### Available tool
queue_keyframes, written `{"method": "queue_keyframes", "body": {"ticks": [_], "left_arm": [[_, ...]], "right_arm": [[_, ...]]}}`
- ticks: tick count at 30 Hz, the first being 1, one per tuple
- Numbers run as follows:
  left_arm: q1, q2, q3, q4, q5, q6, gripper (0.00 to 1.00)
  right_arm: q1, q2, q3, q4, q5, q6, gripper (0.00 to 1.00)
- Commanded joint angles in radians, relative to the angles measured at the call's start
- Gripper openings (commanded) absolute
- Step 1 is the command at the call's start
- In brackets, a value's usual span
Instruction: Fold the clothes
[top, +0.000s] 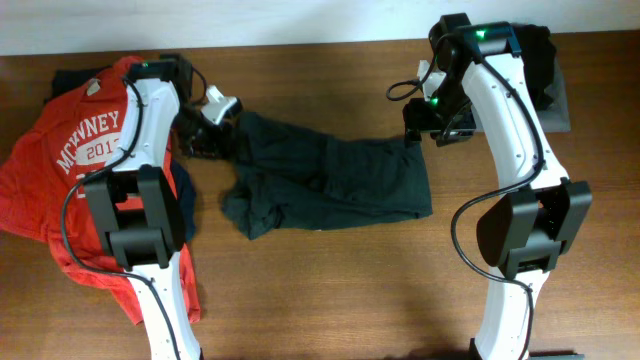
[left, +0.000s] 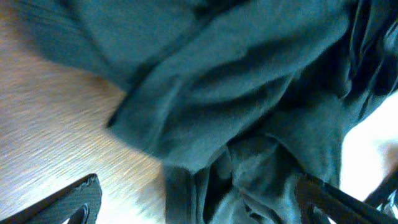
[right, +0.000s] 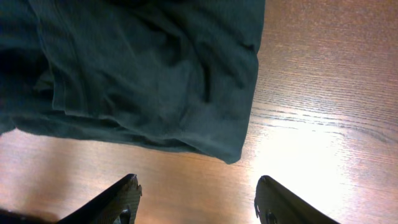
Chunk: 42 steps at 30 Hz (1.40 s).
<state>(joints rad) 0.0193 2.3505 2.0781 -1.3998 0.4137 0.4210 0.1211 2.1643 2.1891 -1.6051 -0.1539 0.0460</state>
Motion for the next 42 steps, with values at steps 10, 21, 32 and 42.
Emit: {"method": "queue_keyframes", "body": {"ticks": [10,21,32,42], "left_arm": [[0.005,0.011,-0.212,0.144,0.056,0.15,0.99],[-0.043,0.013,-0.368,0.266,0.069,0.123,0.8],[-0.109,0.013,-0.484,0.473,-0.04,-0.192,0.07],[-0.026,-0.001,-0.402,0.369,-0.069,-0.278,0.01]], "right_arm": [[0.002,-0.023,0.014,-0.003,0.013,-0.016,0.65],[0.002,-0.023,0.014,0.017,0.013,-0.015,0.65],[0.002,-0.023,0.014,0.016,0.013,-0.016,0.65],[0.002,-0.021,0.014,0.016,0.013,-0.016,0.65]]}}
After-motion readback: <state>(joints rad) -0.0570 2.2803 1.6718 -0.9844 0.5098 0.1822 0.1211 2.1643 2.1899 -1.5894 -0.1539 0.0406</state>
